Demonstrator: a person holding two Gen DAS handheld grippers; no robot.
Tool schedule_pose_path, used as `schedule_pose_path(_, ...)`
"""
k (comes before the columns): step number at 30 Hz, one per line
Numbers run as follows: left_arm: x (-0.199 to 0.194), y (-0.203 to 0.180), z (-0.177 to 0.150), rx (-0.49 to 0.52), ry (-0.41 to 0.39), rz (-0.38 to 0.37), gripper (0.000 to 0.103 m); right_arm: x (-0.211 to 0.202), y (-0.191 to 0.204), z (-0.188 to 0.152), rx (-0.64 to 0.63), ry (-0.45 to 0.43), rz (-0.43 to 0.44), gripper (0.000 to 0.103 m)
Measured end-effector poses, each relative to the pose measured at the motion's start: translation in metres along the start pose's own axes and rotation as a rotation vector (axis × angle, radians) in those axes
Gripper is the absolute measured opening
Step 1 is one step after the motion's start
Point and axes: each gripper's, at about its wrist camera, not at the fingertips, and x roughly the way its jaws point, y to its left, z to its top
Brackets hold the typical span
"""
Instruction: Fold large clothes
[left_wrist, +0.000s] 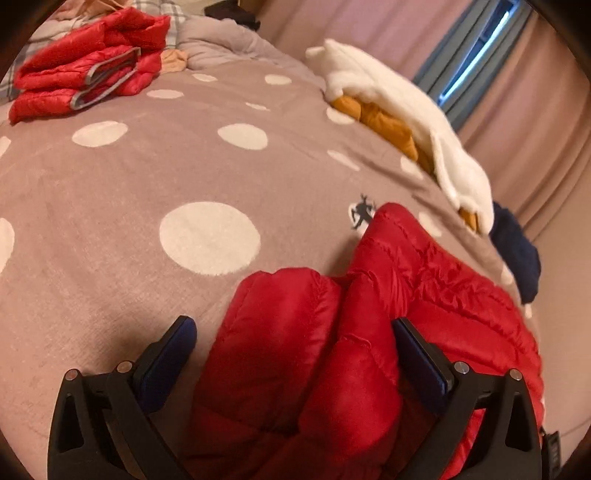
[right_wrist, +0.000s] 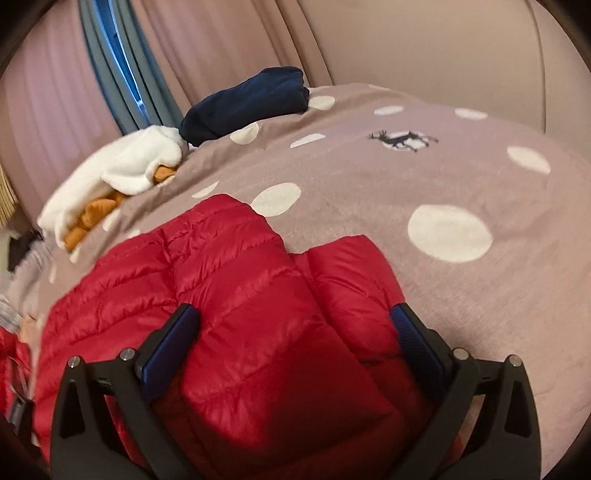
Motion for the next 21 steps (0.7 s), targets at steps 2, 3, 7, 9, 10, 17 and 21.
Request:
schedule_pose_path(2, -0.0028, -0.0068, -0.0013, 0.031, -0.017, 0.034, 0.103, 0.0000, 0.0012, -0.0015, 0.003, 0.001, 0.003, 0.103)
schedule_pose_path(3, -0.0040, -0.0097, -0.0022, 0.045, -0.027, 0.049, 0.103, -0.0005, 0.0034, -0.0024, -0.003, -0.002, -0.003, 0.103)
schedule_pose_path(7, -0.0046, -0.0099, -0.0022, 0.052, -0.031, 0.059, 0.103, -0.0011, 0.0055, -0.0029, -0.010, -0.007, -0.018, 0.103)
schedule_pose_path(9, -0.0055, -0.0108, -0.0031, 0.048, -0.031, 0.057, 0.103, -0.0008, 0.0059, -0.0027, -0.009, -0.008, -0.018, 0.103)
schedule_pose_path(10, -0.0043, -0.0089, -0.0020, 0.045, -0.031, 0.053, 0.103, -0.0008, 0.0061, -0.0027, -0.010, -0.009, -0.018, 0.103)
schedule_pose_path(17, -0.0030, -0.0036, -0.0009, 0.034, -0.027, 0.039, 0.103, -0.0003, 0.0049, -0.0021, -0.011, -0.008, -0.021, 0.103)
schedule_pose_path(21, -0.0037, -0.0024, 0.0000, 0.025, -0.023, 0.038, 0.103, -0.0013, 0.0027, -0.0011, -0.008, -0.007, -0.019, 0.103)
